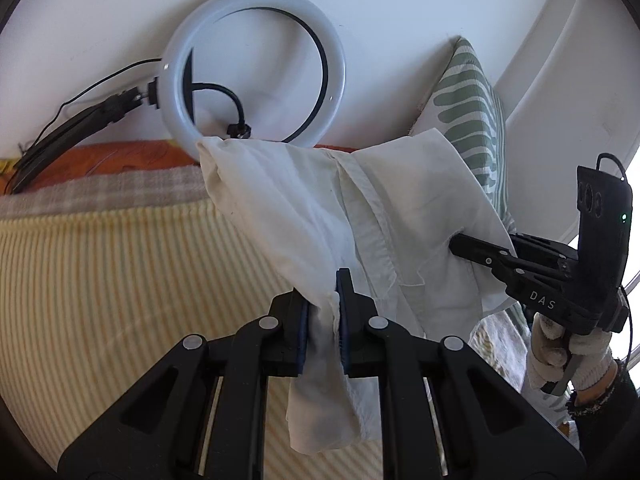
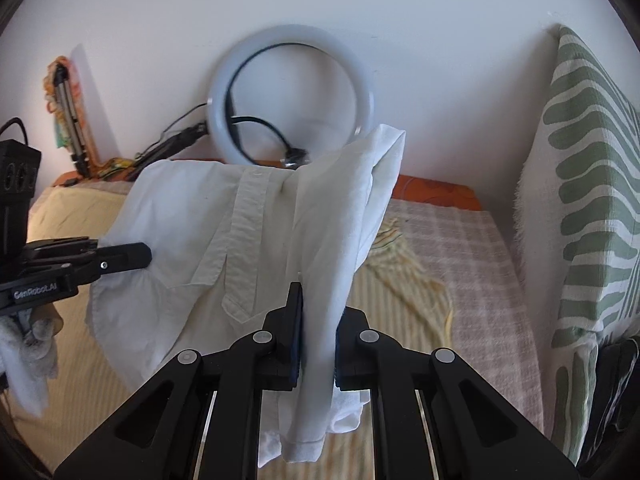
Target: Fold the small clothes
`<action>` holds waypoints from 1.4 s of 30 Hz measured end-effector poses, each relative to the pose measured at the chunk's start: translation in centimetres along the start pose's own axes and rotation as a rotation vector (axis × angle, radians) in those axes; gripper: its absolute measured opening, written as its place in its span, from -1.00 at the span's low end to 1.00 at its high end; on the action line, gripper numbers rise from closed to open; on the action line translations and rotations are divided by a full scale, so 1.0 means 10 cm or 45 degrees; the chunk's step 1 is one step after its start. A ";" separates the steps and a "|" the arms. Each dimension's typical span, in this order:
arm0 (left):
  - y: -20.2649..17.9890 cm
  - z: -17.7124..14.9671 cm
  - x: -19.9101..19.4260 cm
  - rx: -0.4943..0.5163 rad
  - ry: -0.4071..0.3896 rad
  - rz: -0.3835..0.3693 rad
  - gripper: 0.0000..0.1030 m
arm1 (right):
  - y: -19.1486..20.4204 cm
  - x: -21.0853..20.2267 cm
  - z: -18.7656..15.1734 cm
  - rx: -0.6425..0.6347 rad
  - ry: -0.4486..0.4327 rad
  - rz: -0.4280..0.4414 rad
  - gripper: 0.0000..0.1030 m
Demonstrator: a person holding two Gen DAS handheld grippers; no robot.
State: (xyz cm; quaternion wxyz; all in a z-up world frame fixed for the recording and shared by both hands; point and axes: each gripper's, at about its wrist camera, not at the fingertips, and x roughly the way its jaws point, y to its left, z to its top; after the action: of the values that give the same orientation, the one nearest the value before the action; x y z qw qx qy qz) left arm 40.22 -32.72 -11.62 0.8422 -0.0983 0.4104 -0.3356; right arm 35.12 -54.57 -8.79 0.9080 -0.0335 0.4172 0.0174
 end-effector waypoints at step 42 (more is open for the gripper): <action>-0.44 -0.04 0.09 0.257 0.003 0.270 -0.57 | -0.45 0.02 0.01 0.187 -0.052 -0.225 -0.34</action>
State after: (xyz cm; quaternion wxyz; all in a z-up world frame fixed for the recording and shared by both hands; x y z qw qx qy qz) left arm 38.14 -36.60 -10.52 0.8781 0.0312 0.3836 -0.2843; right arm 35.61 -59.07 -8.72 0.9143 -0.0032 0.3942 -0.0928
